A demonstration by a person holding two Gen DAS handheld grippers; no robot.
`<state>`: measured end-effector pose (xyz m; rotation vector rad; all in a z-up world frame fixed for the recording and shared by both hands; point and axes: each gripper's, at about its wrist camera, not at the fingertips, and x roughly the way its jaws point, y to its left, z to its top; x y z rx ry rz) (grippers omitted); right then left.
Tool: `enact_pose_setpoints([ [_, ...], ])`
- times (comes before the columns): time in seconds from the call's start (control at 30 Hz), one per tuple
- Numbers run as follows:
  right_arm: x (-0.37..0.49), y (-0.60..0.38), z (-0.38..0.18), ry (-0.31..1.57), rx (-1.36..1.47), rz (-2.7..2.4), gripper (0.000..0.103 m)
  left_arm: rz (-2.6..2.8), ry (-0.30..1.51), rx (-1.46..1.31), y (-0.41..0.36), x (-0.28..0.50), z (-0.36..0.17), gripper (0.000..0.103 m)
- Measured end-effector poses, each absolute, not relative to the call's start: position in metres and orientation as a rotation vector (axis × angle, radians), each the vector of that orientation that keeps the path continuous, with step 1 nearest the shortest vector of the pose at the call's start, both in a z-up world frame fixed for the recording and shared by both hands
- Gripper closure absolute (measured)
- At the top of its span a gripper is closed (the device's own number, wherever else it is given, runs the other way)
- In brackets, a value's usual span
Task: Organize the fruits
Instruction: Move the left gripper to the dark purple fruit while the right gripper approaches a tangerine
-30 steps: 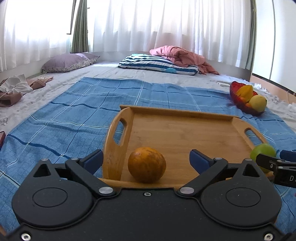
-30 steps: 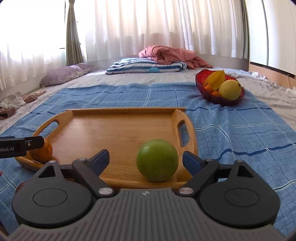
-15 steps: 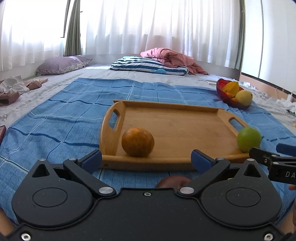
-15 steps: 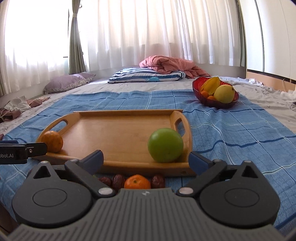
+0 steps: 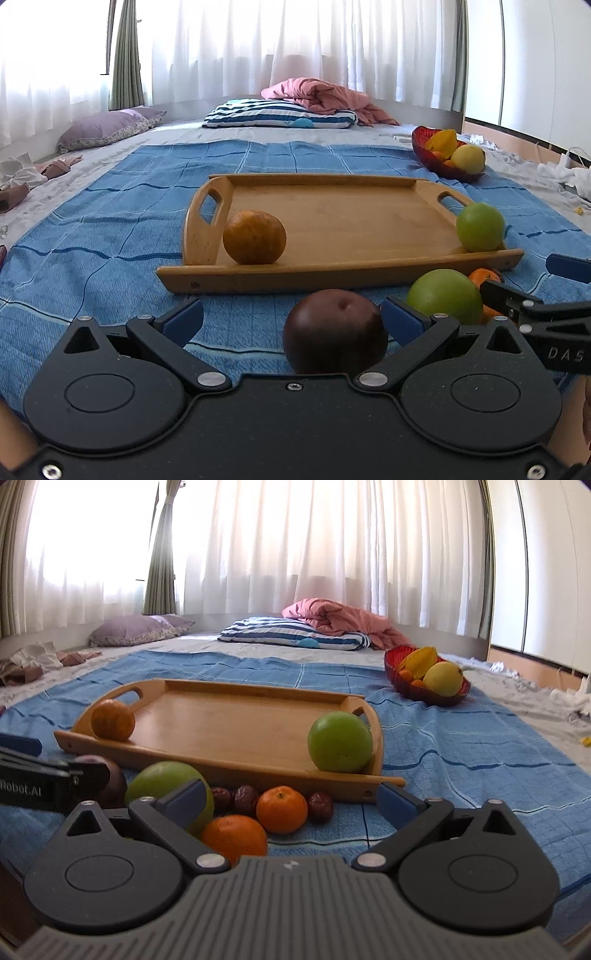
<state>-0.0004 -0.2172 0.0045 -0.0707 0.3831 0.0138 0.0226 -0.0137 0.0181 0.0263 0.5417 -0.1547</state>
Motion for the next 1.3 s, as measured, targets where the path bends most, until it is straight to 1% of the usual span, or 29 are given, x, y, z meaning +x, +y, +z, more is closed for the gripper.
enact_pose_setpoints([
  [0.53, -0.012, -0.217, -0.008, 0.404, -0.027, 0.007, 0.0, -0.166, 0.567, 0.028, -0.018, 0.018, 0.007, 0.0],
  [1.3, -0.011, -0.204, -0.023, 0.458, -0.054, 0.066, 0.0, -0.167, 0.612, 0.009, -0.016, 0.024, -0.005, 0.0],
])
